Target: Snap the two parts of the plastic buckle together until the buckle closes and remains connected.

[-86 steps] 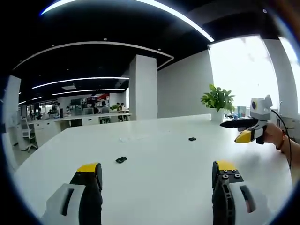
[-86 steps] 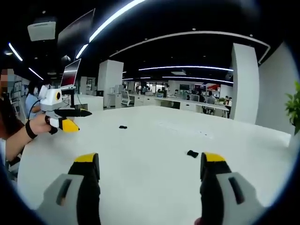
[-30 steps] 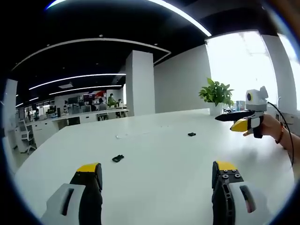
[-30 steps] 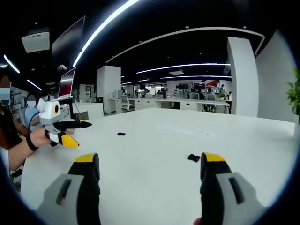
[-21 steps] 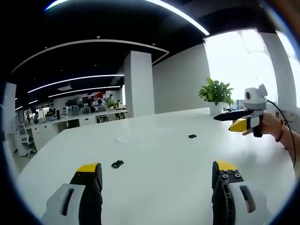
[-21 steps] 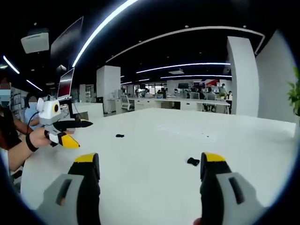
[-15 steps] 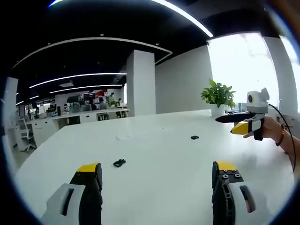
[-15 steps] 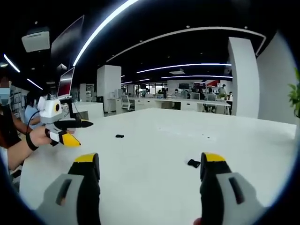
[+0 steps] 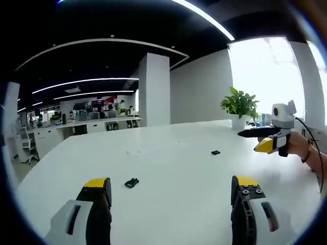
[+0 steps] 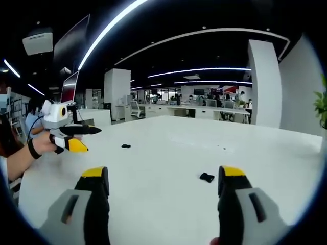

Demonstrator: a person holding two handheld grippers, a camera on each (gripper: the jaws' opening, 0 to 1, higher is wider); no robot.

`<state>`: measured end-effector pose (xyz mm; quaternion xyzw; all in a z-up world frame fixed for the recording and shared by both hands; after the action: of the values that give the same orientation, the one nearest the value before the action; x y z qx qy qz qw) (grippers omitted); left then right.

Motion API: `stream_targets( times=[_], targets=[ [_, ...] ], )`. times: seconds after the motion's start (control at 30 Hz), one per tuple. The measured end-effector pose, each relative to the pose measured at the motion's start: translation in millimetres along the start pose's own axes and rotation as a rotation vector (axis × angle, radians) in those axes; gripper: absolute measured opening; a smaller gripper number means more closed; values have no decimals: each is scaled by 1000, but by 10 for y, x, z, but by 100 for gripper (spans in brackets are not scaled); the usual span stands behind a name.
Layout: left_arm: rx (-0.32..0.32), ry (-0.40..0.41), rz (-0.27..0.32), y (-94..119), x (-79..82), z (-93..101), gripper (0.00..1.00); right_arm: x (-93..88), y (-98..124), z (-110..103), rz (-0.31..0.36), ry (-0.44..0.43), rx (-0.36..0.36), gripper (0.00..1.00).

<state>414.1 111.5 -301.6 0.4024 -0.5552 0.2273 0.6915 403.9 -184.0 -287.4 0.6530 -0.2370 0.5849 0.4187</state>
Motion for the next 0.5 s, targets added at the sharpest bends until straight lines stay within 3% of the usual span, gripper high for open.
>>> stream_targets(
  times=[0.5],
  targets=[
    [-18,-22,-13,-70,27,21,99,-43,-74,33,-32,11,7,88]
  ],
)
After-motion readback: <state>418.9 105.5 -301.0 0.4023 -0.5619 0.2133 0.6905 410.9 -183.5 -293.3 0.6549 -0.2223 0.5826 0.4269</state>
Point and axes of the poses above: the point that each gripper's makers call its tool centre point, and the gripper's own axes: y roughly backward along the fingers, z roughly to its right, x roughly out of its top, the point moved 7 cm from there along y, roughly backward along the fingers, and after that the axes turned 6 degrees about -z, right-handed, at the moved point
